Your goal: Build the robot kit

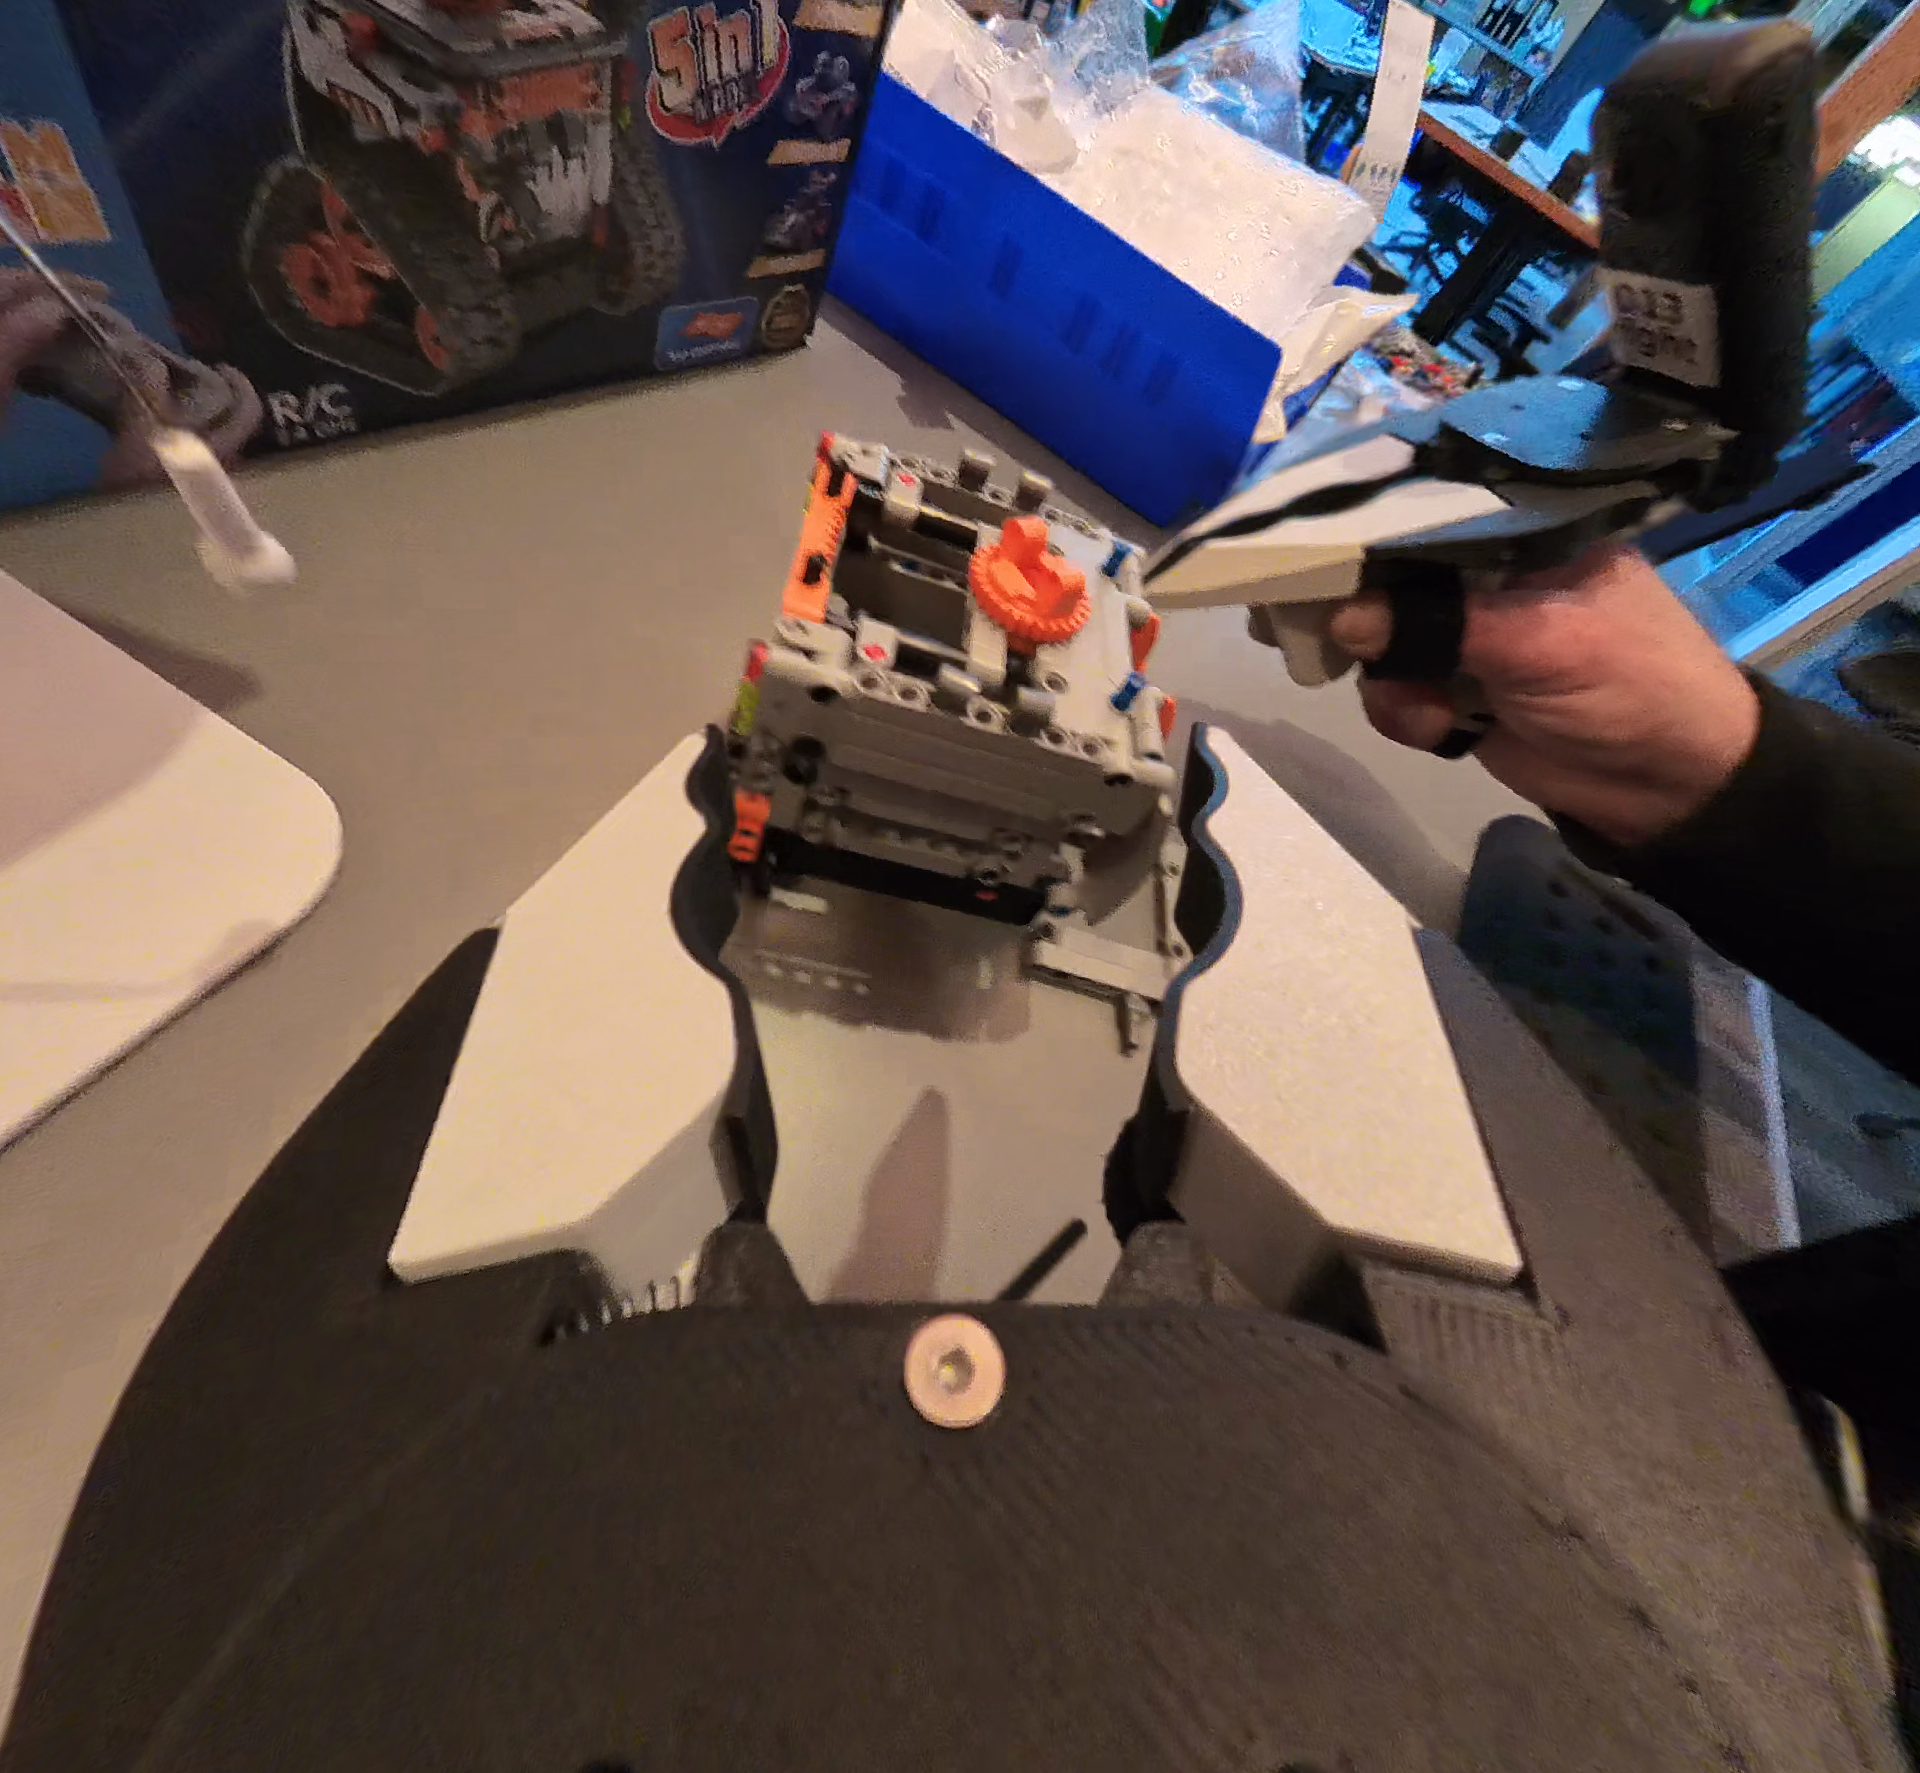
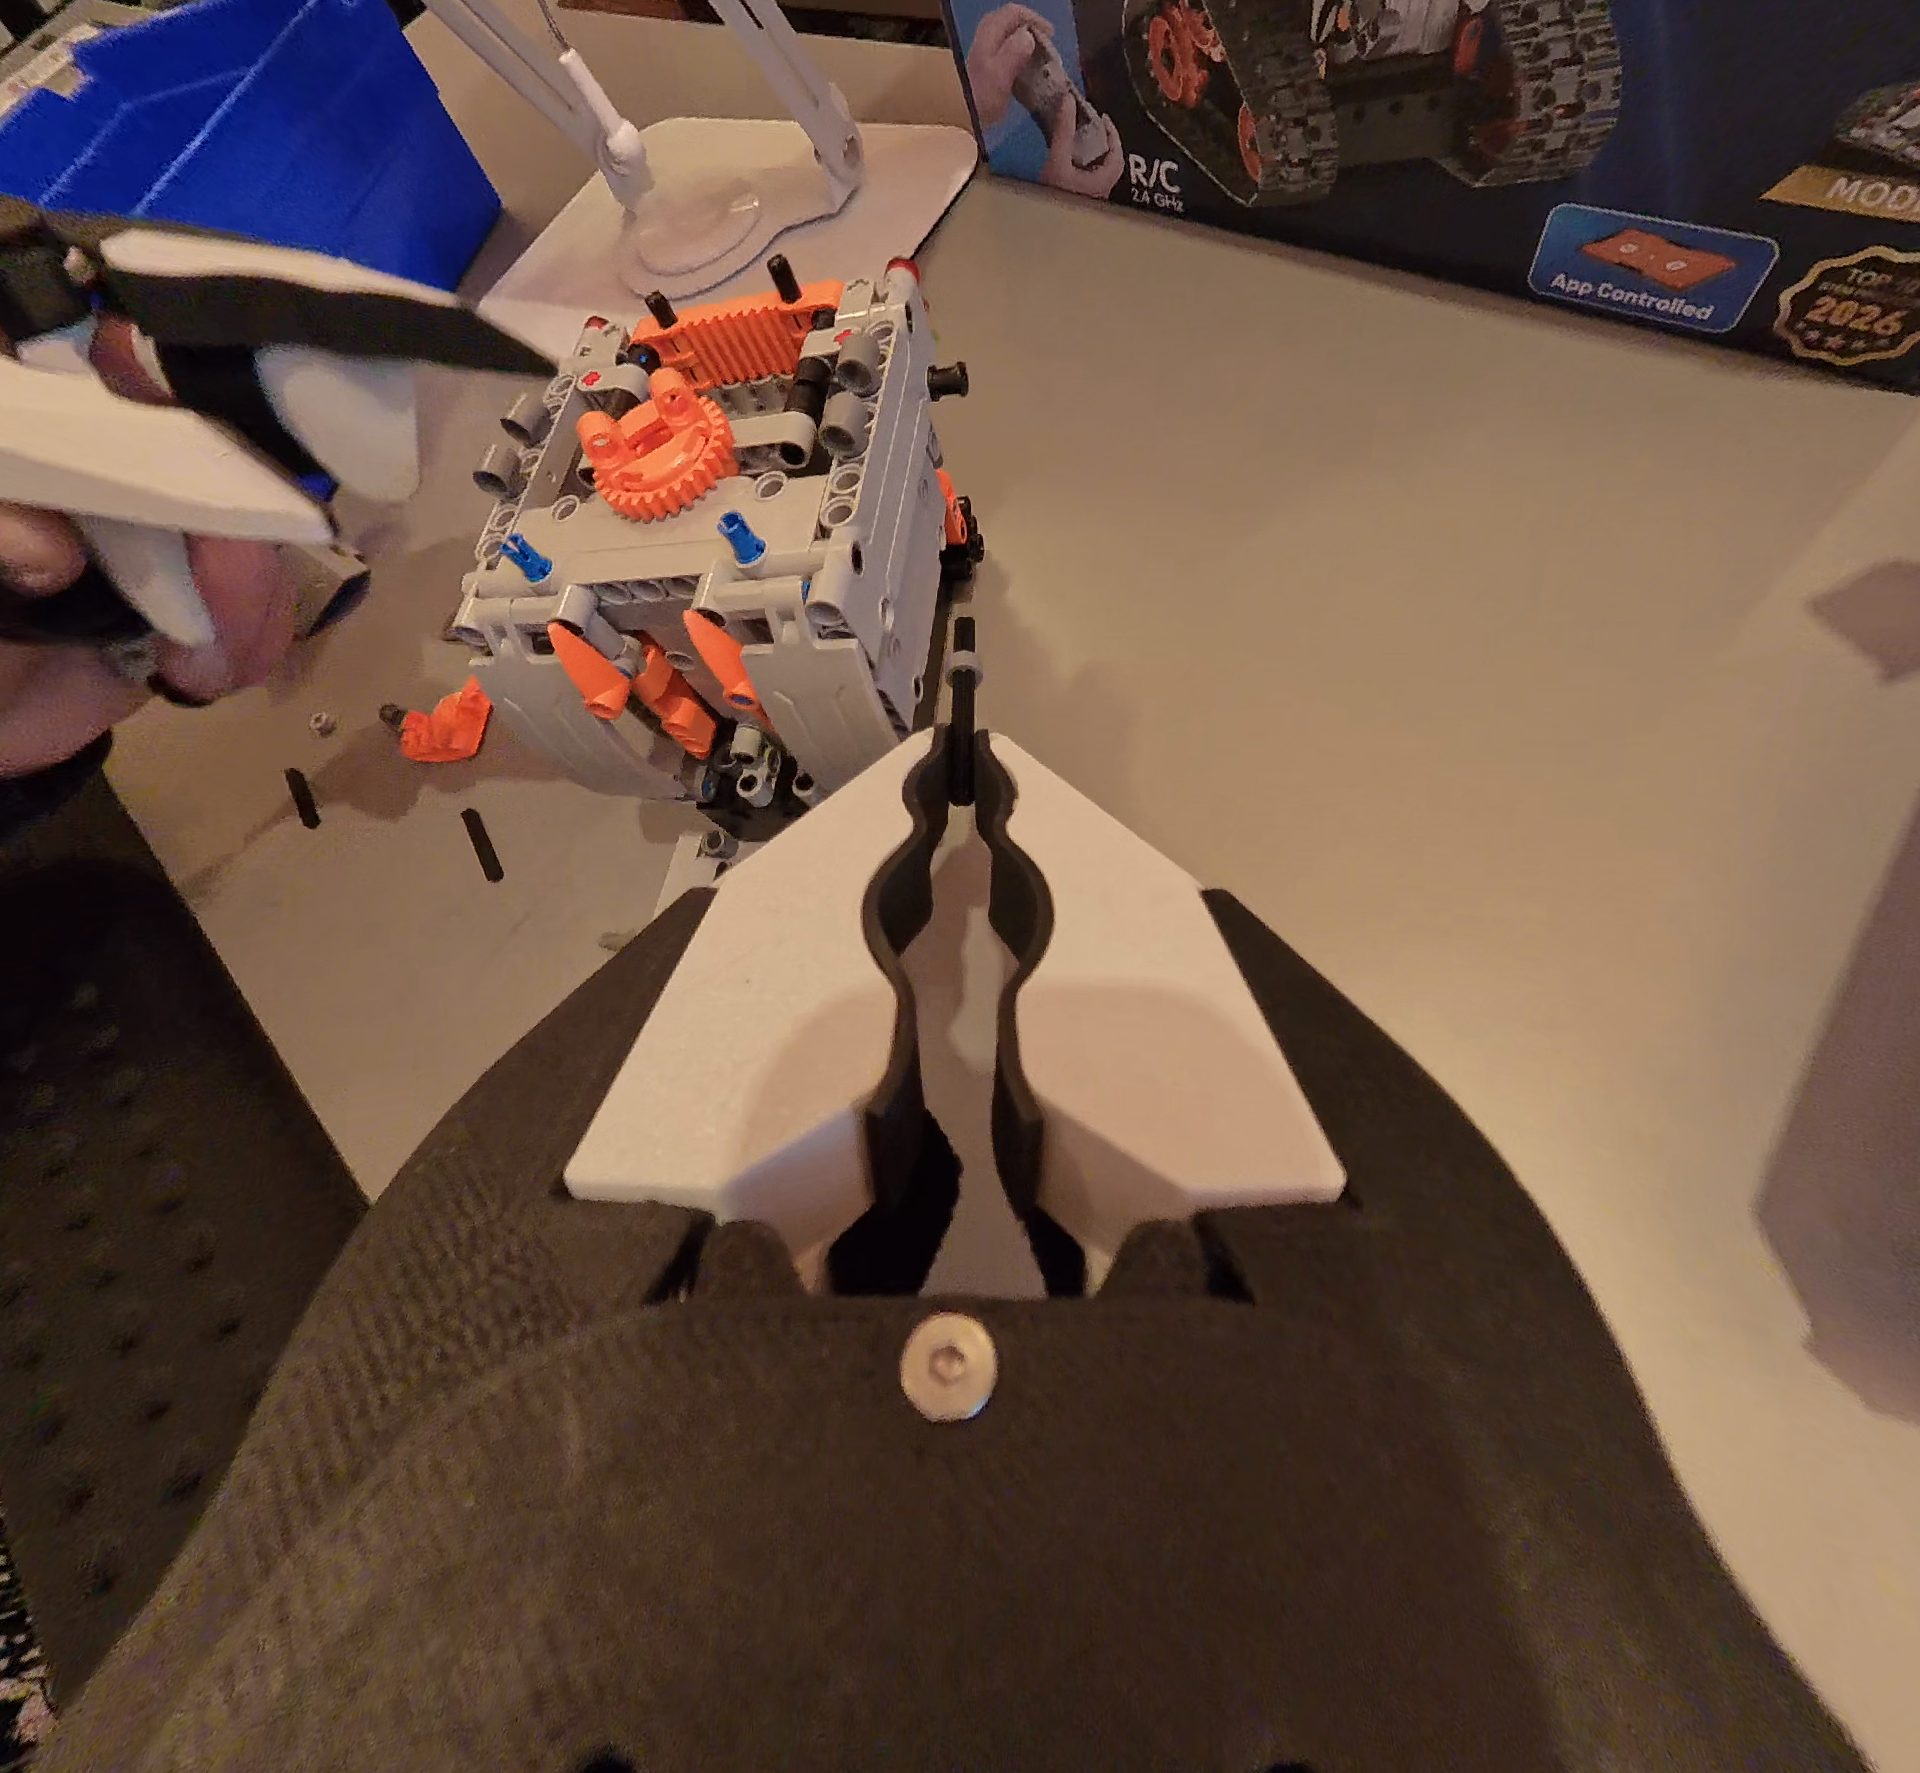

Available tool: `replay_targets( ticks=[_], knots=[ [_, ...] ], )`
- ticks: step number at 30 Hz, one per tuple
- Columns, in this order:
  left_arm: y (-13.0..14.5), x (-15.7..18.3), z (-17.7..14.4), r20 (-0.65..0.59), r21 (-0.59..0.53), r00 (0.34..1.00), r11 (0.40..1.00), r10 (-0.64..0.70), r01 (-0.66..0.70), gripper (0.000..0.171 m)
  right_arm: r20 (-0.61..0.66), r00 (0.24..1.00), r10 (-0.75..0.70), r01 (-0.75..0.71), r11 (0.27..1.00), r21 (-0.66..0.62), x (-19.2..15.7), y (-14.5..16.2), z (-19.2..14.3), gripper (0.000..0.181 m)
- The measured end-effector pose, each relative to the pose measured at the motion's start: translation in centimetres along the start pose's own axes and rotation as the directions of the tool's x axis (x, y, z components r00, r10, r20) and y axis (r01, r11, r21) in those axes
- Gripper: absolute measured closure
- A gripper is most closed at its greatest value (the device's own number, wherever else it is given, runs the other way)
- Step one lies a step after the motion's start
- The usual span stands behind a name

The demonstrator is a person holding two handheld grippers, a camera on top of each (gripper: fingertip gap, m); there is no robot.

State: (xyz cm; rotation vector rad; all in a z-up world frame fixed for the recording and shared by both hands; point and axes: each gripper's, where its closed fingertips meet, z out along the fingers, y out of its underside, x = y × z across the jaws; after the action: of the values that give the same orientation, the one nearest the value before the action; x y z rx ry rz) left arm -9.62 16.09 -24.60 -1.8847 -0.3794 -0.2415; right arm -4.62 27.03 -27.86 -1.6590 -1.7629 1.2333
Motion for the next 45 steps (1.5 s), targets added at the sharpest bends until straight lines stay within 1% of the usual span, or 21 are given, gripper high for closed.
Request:
replay_targets(
  ticks=[1, 3, 4, 5, 6, 9, 11, 20, 26, 29, 33, 37, 39, 45],
  knots=[
    [-0.4, -0.5, 0.3, 0.009, 0.002, 1.000, 1.000, 0.027, -0.027, 0.085, -0.011, 1.000, 0.002, -0.002, 1.000, 0.003, -0.1, 0.1, -0.2, 0.181],
    [-0.6, -1.1, 1.1, 0.004, -0.032, 0.997, 0.997, 0.076, -0.075, 0.080, -0.023, 1.000, 0.009, -0.009, 1.000, 0.006, -0.5, 0.4, -0.4, 0.181],
    [-0.5, -0.8, 1.4, -0.030, -0.048, 0.996, 0.995, 0.085, -0.087, 0.083, -0.024, 1.000, 0.011, -0.011, 1.000, 0.012, -0.8, 0.5, -0.4, 0.181],
    [-0.2, -0.1, 1.8, -0.091, -0.071, 0.993, 0.994, 0.079, -0.086, 0.088, -0.021, 1.000, 0.012, -0.011, 1.000, 0.017, -1.1, 0.5, -0.4, 0.181],
    [0.1, 0.1, 2.0, -0.104, -0.093, 0.992, 0.992, 0.072, -0.081, 0.084, -0.020, 1.000, 0.011, -0.010, 1.000, 0.019, -1.3, 0.5, -0.2, 0.181],
    [0.4, 0.1, 1.8, -0.079, -0.102, 0.993, 0.990, 0.087, -0.095, 0.094, -0.028, 1.000, -0.001, 0.001, 1.000, 0.018, -1.3, 0.4, 0.5, 0.181],
    [0.5, 0.3, 1.5, -0.071, -0.091, 0.996, 0.993, 0.062, -0.069, 0.091, -0.025, 1.000, 0.006, -0.005, 1.000, 0.029, -1.1, 0.1, 0.8, 0.181],
    [1.4, 1.2, -0.1, -0.019, -0.085, 1.000, 0.996, 0.018, -0.020, 0.095, -0.009, 1.000, -0.022, 0.023, 0.999, 0.033, -0.5, -0.9, 2.2, 0.181],
    [2.1, 2.2, -0.7, -0.018, -0.091, 1.000, 0.996, 0.008, -0.009, 0.099, 0.011, 0.999, -0.042, 0.042, 0.999, 0.022, 0.0, -1.6, 3.3, 0.181],
    [2.0, 1.6, -1.1, 0.008, -0.079, 1.000, 0.997, 0.017, -0.017, 0.099, 0.010, 0.999, -0.039, 0.039, 0.999, 0.030, 0.2, -1.9, 3.3, 0.181],
    [2.1, 0.8, -1.2, 0.006, -0.087, 1.000, 0.996, 0.005, -0.004, 0.101, 0.000, 1.000, -0.032, 0.032, 0.999, 0.036, 0.3, -1.8, 2.7, 0.181],
    [2.6, 1.7, -0.8, -0.038, -0.116, 0.999, 0.993, 0.008, -0.013, 0.106, -0.012, 1.000, -0.002, 0.002, 0.999, 0.044, 0.0, -1.0, 1.9, 0.181],
    [2.7, 1.8, -0.7, -0.024, -0.119, 1.000, 0.993, 0.020, -0.023, 0.106, -0.021, 1.000, 0.005, -0.004, 0.999, 0.046, -0.1, -0.7, 1.8, 0.181],
    [2.9, 2.6, -0.8, -0.030, -0.105, 1.000, 0.994, -0.001, -0.002, 0.108, -0.029, 0.999, -0.019, 0.020, 0.999, 0.043, 0.0, -1.3, 2.8, 0.181]
  ],
)
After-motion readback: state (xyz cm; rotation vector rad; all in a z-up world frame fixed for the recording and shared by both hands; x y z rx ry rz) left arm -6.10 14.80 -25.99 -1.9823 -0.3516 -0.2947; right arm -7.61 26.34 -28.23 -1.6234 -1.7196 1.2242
